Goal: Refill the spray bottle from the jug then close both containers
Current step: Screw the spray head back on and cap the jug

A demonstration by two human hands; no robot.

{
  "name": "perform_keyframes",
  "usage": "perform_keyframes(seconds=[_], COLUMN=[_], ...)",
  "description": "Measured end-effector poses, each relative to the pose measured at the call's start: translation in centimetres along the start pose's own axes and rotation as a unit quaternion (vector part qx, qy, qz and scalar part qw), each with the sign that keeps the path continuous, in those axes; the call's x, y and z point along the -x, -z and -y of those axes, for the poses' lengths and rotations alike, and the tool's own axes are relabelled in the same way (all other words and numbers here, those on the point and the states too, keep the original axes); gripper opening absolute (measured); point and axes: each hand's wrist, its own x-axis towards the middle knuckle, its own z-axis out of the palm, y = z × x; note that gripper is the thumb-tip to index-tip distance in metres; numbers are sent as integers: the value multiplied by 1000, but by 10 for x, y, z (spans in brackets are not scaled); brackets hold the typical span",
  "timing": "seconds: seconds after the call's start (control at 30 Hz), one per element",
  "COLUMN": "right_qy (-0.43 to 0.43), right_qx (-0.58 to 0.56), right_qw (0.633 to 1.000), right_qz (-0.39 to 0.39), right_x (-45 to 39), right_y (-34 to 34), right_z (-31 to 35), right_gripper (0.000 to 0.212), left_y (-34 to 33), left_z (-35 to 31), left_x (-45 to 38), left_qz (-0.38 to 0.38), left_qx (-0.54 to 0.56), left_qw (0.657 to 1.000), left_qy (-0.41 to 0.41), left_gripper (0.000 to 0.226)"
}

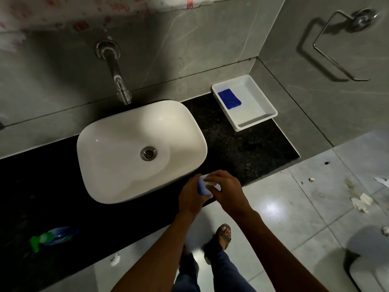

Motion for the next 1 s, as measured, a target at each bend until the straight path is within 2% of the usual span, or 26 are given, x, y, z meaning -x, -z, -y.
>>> perform_keyframes(seconds=[0.1, 0.23, 0.4, 0.5, 0.6, 0.73, 0.9, 1.0], right_qy=[-1, -66, -152, -142, -124, -38, -132, -77], right_qx=[11, -20, -3, 16, -26, -7, 8, -20], right_qw=[1000, 997, 985, 988, 992, 999, 990, 996], right_qz=[9, -38, -78, -51, -20, 27, -51, -36], right_x=[-9, -7, -3, -7, 0, 16, 22, 19], right_y=[0, -2, -9, -11, -5, -2, -1, -1], right_z=[3, 4, 9, 13, 12, 5, 5, 8], right_gripper=[18, 19, 37, 50, 67, 57, 37, 41], left_y=[3, 6, 4, 7, 8, 6, 7, 5], left_z=[-1, -5, -4, -2, 0, -1, 0, 1], left_x=[-1, -4, 1, 4, 4, 4, 3, 3], left_qz=[-2, 19, 8, 8, 6, 2, 11, 2], left_qx=[14, 7, 4, 1, 20, 18, 28, 20], left_qw=[1000, 1000, 1000, 1000, 999, 999, 999, 999], left_qy=[16, 19, 22, 25, 29, 40, 45, 38], left_gripper=[64, 74, 65, 65, 57, 60, 49, 54])
